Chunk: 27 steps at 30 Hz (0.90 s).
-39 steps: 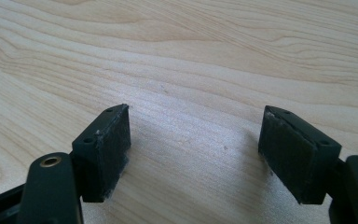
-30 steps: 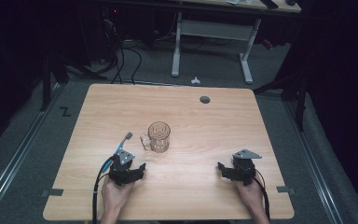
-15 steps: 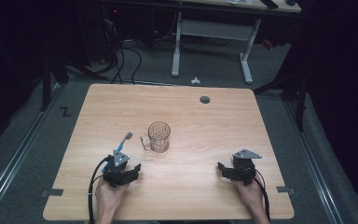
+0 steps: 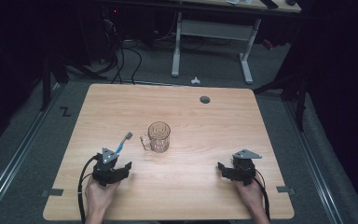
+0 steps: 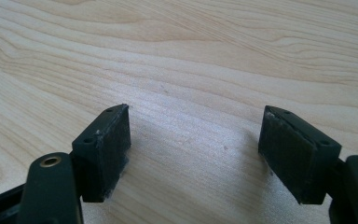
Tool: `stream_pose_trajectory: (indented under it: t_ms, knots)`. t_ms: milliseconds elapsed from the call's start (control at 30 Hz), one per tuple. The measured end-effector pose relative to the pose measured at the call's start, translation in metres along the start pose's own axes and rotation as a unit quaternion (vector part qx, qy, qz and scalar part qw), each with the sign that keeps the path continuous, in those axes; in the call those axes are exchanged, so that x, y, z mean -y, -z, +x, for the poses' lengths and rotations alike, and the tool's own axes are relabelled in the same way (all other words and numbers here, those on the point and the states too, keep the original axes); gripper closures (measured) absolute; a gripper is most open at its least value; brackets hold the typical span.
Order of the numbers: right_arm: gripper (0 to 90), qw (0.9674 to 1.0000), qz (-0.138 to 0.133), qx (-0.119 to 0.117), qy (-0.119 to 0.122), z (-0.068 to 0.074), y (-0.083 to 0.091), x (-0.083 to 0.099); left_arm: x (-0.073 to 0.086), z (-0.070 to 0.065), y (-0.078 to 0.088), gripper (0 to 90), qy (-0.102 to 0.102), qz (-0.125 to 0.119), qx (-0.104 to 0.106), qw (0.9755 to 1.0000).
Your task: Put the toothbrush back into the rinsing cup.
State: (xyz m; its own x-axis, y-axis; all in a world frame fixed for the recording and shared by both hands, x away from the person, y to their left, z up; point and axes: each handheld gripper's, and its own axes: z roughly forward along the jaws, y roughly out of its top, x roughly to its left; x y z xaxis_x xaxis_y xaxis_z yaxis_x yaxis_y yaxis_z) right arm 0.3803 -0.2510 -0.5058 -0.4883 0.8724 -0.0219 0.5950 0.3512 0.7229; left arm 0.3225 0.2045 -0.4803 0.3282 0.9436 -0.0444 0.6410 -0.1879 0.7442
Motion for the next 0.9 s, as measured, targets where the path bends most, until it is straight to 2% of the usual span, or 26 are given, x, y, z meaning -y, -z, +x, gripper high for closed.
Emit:
stream_pose_trajectory:
  t_ms: [133,500,600,733,900]
  knots:
    - [25.3,1.0,0.0,0.0,0.0,0.0,0.0,0.0,-0.003,0.007,0.002,39.4,0.008,0.0,-0.003,1.0]
    - [25.3,1.0,0.0,0.0,0.0,0.0,0.0,0.0,-0.017,0.026,0.001,39.8,0.008,0.017,-0.03,0.9994]
    - [25.3,1.0,0.0,0.0,0.0,0.0,0.0,0.0,-0.022,0.031,0.0,40.6,0.01,0.019,-0.034,0.9992]
    - [25.3,1.0,0.0,0.0,0.0,0.0,0.0,0.0,-0.029,0.034,-0.005,41.1,-0.001,0.027,-0.04,0.9988]
    - [25.3,1.0,0.0,0.0,-0.001,0.0,0.0,0.0,-0.033,0.039,-0.013,42.3,0.0,0.039,-0.042,0.9984]
